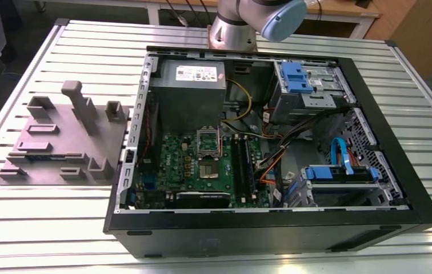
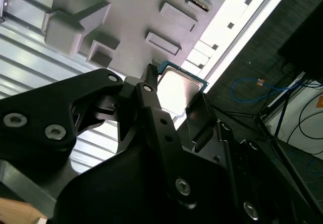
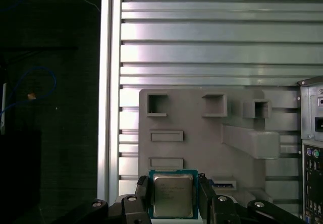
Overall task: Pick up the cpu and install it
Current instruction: 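Pick up the cpu and move it towards the insertion slot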
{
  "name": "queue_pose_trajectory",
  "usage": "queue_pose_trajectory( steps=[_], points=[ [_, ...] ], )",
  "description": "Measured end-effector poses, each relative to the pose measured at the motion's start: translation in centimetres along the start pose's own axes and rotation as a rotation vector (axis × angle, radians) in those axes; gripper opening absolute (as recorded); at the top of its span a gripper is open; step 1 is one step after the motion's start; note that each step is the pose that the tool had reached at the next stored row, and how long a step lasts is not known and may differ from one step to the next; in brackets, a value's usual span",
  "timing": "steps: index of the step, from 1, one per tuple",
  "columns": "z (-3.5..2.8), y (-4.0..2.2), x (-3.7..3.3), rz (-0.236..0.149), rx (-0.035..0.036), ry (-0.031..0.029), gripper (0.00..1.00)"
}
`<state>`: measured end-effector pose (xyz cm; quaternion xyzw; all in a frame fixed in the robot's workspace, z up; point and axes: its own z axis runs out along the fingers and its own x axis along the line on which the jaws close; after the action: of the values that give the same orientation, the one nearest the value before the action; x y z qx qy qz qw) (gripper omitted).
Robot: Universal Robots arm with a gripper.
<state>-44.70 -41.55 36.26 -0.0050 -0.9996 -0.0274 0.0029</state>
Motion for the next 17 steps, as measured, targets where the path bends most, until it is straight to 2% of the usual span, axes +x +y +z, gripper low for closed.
queue_pose_trajectory(
  steps=[17],
  points=[
    [-0.45, 0.03, 0.0, 0.0, 0.0001, 0.0, 0.47]
  ],
)
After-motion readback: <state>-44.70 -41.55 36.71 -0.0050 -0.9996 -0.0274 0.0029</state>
